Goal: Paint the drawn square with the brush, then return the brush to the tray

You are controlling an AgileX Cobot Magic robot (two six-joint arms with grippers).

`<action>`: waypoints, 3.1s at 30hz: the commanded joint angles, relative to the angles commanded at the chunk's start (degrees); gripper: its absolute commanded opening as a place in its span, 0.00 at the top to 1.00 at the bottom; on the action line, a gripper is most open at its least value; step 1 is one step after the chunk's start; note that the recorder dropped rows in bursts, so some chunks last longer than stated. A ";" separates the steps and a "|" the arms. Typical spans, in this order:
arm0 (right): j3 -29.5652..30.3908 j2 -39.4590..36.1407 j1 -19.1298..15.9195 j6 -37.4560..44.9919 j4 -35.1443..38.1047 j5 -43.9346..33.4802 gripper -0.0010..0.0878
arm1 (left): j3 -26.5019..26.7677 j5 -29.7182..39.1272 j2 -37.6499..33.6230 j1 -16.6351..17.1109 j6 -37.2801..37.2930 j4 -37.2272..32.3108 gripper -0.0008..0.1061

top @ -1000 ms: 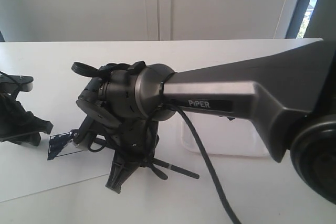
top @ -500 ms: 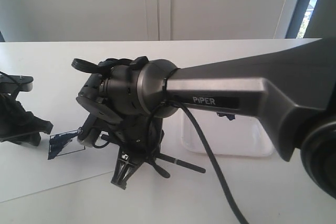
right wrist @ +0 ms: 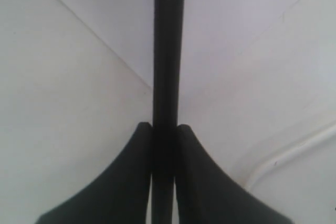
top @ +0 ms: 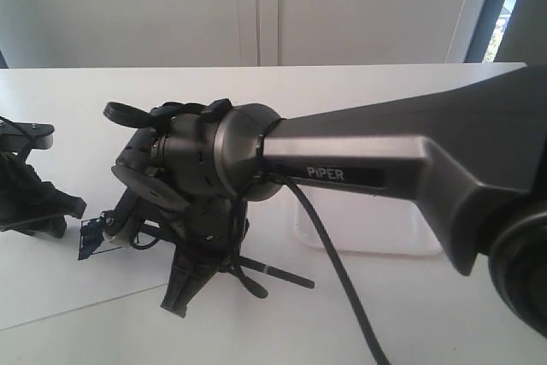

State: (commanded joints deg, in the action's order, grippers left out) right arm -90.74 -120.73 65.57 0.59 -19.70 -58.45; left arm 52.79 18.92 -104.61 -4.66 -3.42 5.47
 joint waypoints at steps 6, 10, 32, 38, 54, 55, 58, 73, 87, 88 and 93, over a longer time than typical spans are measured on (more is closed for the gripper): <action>0.00 0.00 0.00 -2.07 -3.33 -1.52 0.99 | 0.00 0.00 0.00 0.00 0.00 0.00 0.54; 0.00 -0.21 0.00 -2.07 -3.32 -1.73 0.99 | 0.00 0.00 0.00 0.00 0.00 0.00 0.54; 0.00 -1.31 0.00 -5.12 -6.92 -6.74 0.99 | 0.00 0.13 0.00 0.00 0.00 0.00 0.54; 0.00 -1.07 0.00 -5.48 -6.91 -6.74 0.99 | 0.00 0.01 0.00 0.00 0.00 0.00 0.54; 0.00 -0.57 0.22 2.45 -0.44 -8.59 0.99 | 0.00 0.01 0.00 0.00 0.00 0.00 0.54; 0.00 -0.29 0.22 2.79 -0.44 -8.47 0.99 | 0.00 -0.09 0.00 0.00 0.00 0.00 0.54; 0.00 0.70 0.63 4.24 -0.36 -8.47 0.99 | 0.00 -0.20 0.00 0.00 0.00 0.00 0.54; 0.00 4.95 1.13 3.74 0.40 -8.29 0.99 | 0.00 3.72 12.46 0.00 1.92 0.00 0.54; 0.00 4.95 1.98 8.47 7.11 -8.56 0.99 | -3.45 14.51 15.02 0.00 2.07 0.00 0.54; 0.00 4.95 2.28 8.70 7.35 -8.56 0.99 | -3.71 14.09 15.02 0.00 2.18 0.00 0.54; 0.00 4.85 2.98 8.70 7.44 -8.07 0.99 | -4.73 11.31 14.65 0.00 2.43 0.00 0.54</action>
State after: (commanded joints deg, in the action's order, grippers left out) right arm -90.74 -115.88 68.55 9.29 -12.26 -66.52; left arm 48.06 30.23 -89.96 -4.66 -1.00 5.47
